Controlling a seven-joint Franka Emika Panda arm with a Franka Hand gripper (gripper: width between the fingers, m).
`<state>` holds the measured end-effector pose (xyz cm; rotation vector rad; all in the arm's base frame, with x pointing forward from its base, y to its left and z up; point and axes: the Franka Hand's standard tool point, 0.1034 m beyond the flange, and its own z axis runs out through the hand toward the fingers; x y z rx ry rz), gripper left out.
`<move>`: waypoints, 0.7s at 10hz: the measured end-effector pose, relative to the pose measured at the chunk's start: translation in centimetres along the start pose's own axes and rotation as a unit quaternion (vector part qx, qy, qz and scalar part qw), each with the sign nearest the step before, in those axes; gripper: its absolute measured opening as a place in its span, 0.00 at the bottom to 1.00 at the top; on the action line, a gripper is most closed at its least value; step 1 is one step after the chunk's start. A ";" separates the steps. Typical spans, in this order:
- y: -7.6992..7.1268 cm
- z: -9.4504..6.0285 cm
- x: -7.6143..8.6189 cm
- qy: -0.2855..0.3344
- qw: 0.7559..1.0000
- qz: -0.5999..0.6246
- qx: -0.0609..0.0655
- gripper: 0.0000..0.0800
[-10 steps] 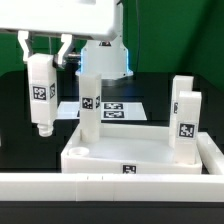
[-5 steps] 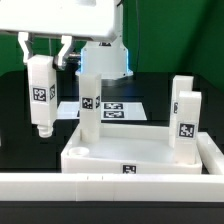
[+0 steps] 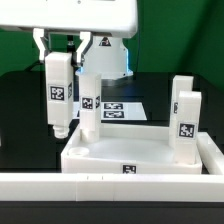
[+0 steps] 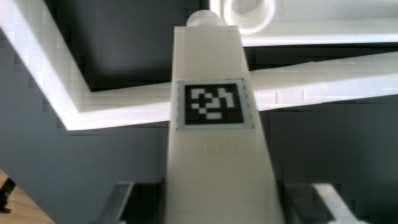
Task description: Assemble desk
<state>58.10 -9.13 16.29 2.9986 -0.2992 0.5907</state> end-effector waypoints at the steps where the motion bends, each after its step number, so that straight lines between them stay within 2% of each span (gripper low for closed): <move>1: 0.0 0.0 0.0 0.000 1.000 0.000 0.000 0.36; 2: 0.0 0.1 0.0 0.000 1.000 0.000 0.000 0.36; 4: -1.6 0.4 0.1 -0.001 1.000 -0.013 0.003 0.36; 6: -2.3 1.0 0.6 0.000 1.000 -0.019 0.002 0.36; 7: -2.0 1.2 0.5 -0.002 1.000 -0.020 0.000 0.36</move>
Offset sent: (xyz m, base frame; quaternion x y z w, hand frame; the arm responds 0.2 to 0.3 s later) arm 0.0213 0.0217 0.0005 -0.0085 0.0135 -0.0353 0.9993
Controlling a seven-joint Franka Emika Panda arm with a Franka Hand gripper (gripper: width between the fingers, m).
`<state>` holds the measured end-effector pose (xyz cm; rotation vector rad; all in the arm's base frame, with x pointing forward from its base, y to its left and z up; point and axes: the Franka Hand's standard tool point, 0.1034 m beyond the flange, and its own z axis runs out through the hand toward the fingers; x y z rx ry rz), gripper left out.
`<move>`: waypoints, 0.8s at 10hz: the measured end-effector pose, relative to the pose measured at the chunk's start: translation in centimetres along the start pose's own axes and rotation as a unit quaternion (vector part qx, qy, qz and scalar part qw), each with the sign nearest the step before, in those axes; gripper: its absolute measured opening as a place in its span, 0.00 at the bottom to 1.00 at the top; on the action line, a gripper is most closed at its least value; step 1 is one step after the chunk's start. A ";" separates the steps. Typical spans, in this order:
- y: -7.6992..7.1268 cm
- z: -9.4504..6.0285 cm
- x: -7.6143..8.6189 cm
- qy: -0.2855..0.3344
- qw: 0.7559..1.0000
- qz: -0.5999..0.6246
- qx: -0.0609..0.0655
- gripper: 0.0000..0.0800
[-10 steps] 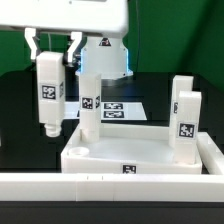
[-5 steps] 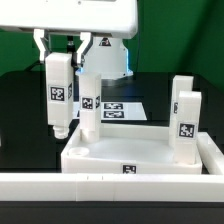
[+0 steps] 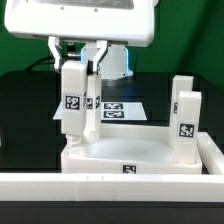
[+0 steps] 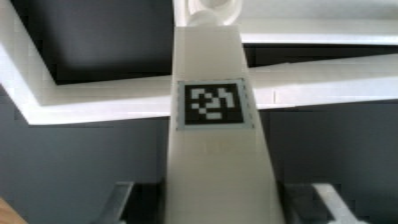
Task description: Assemble desk
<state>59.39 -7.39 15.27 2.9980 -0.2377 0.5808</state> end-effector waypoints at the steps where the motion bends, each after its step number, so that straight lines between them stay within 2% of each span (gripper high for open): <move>1: 0.1 0.0 0.0 -0.001 1.000 0.001 0.000 0.36; 3: 0.0 0.2 -0.2 0.000 1.000 0.001 -0.001 0.36; 5: -0.4 0.5 -1.0 0.003 1.000 -0.001 -0.003 0.36; 8: -0.7 0.6 -0.9 0.002 1.000 -0.003 -0.002 0.36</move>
Offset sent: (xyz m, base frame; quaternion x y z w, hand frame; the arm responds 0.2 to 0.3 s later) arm -0.0212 0.0105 -0.0153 -0.0137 0.0319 0.0299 0.9990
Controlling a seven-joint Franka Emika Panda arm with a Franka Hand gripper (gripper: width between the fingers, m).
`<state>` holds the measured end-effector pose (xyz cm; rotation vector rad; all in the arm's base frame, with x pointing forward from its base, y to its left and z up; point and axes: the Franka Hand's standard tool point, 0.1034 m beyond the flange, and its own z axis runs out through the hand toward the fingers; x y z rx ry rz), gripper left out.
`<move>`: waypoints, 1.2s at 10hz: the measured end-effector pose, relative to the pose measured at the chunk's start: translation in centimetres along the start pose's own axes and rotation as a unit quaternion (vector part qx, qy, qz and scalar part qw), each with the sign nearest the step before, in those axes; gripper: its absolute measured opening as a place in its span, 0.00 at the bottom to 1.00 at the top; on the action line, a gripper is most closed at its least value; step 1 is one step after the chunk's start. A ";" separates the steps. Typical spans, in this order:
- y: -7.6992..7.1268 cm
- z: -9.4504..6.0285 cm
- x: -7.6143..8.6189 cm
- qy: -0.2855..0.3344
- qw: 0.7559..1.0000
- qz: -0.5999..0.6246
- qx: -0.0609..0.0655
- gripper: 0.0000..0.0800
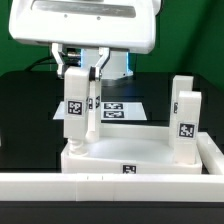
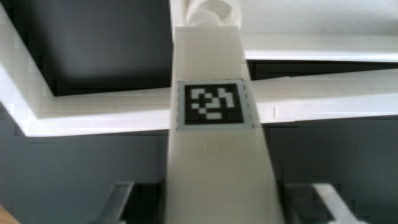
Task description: Assemble desk
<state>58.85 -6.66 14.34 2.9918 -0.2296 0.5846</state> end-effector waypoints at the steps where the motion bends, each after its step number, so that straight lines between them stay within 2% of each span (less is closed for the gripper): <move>1: -0.2 0.1 -0.2 -0.001 1.000 -0.001 0.000 0.36; 4: -1.0 0.6 -0.5 -0.005 1.000 -0.004 0.001 0.36; 12: -0.4 1.3 -1.5 0.007 1.000 -0.008 -0.010 0.36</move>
Offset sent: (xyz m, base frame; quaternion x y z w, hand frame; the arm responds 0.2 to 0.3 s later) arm 0.0064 0.0110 -0.0050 -0.0058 0.0061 0.0072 0.9999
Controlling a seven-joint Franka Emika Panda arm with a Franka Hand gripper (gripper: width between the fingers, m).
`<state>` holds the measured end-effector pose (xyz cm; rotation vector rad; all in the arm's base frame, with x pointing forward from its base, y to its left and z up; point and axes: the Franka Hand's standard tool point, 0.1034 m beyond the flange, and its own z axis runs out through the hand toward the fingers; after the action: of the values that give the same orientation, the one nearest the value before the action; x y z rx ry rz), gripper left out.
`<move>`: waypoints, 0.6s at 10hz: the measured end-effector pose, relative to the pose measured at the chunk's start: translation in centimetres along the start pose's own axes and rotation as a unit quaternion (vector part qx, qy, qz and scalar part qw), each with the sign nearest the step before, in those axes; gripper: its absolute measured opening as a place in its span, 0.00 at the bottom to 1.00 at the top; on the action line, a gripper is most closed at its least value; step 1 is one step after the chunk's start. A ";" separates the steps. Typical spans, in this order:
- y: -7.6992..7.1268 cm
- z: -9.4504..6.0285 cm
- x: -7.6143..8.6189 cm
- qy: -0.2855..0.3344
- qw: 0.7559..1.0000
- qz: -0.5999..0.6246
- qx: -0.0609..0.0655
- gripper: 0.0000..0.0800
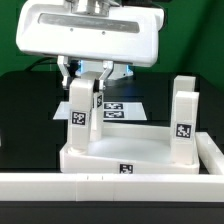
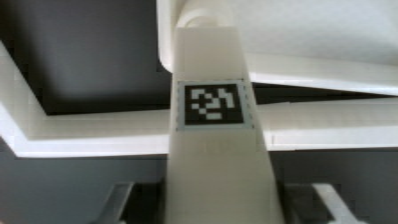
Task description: Assemble desk
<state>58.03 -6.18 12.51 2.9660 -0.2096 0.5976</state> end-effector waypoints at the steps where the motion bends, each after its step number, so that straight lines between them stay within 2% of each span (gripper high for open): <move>1: 0.0 0.0 0.0 0.006 1.000 -0.001 -0.002 0.36; 4: 0.0 0.0 0.0 0.006 1.000 -0.001 -0.002 0.36; 5: 0.0 0.0 0.0 0.006 1.000 -0.001 -0.002 0.57; 6: 0.0 0.0 0.0 0.006 1.000 -0.001 -0.002 0.72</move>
Offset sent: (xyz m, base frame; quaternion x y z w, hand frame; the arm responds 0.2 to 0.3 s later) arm 0.0000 0.0000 0.0000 0.0000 0.0000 0.0000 1.0000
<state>58.04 -6.22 12.48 2.9580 -0.2067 0.6126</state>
